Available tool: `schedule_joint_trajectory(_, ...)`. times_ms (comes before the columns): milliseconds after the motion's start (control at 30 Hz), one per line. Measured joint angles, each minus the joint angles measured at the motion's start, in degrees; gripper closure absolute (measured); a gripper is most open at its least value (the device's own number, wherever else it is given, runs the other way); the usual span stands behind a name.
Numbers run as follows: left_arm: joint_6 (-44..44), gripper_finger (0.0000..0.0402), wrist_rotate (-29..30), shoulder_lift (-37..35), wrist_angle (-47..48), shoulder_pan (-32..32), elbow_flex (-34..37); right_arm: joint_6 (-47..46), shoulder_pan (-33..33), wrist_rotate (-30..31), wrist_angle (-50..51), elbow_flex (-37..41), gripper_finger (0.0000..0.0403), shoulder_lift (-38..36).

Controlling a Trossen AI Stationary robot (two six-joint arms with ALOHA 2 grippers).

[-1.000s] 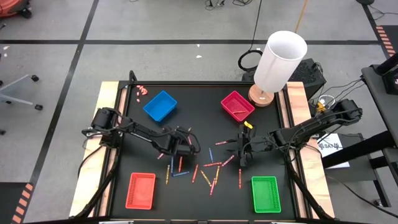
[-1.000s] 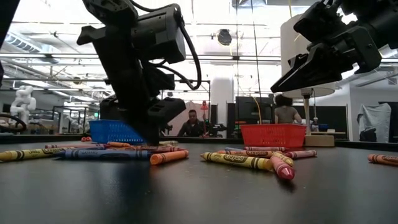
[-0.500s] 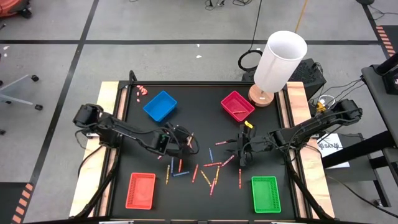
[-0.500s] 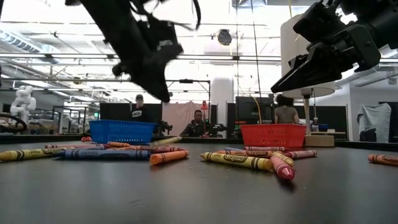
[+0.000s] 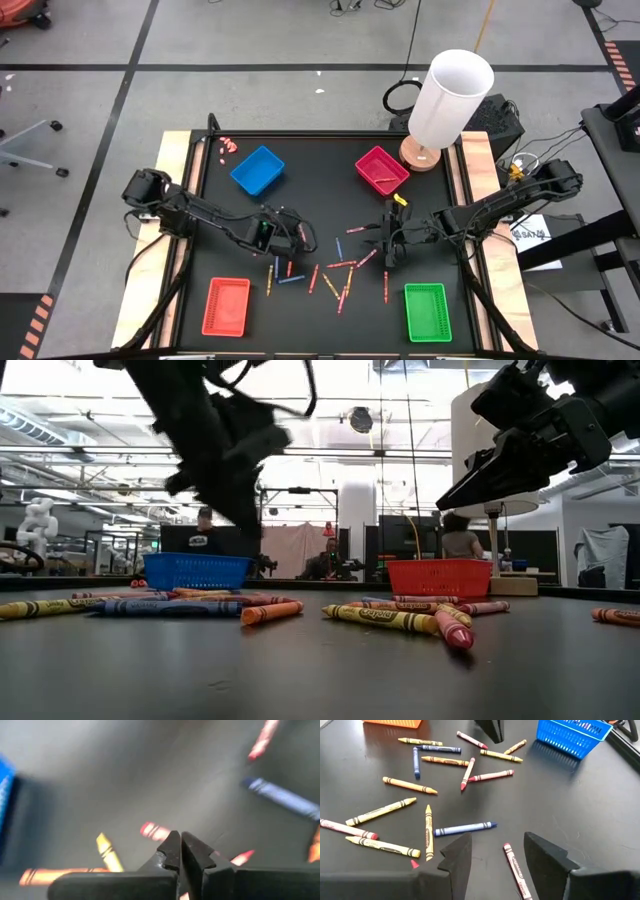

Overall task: Sort crayons
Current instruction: Put the yellow crayon into the blue bin

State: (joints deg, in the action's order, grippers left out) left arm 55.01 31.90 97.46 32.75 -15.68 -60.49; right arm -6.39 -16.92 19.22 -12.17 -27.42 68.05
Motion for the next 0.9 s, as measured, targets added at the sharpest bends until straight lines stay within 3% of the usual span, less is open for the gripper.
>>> schedule_joint_trajectory(233,14.50,0.0324,-0.37,0.31,12.67,0.44,0.02,0.00,0.00,0.00,0.00,0.00,0.0236,0.00)
schedule_joint_trajectory(533,16.23,0.0280,-0.58,0.91,12.32,1.86,0.00,0.00,0.00,0.00,0.00,0.00,0.0236,0.00)
schedule_joint_trajectory(900,13.74,0.0275,-3.31,4.19,9.64,4.81,0.02,0.34,0.00,0.04,-0.12,0.00,0.0236,0.00)
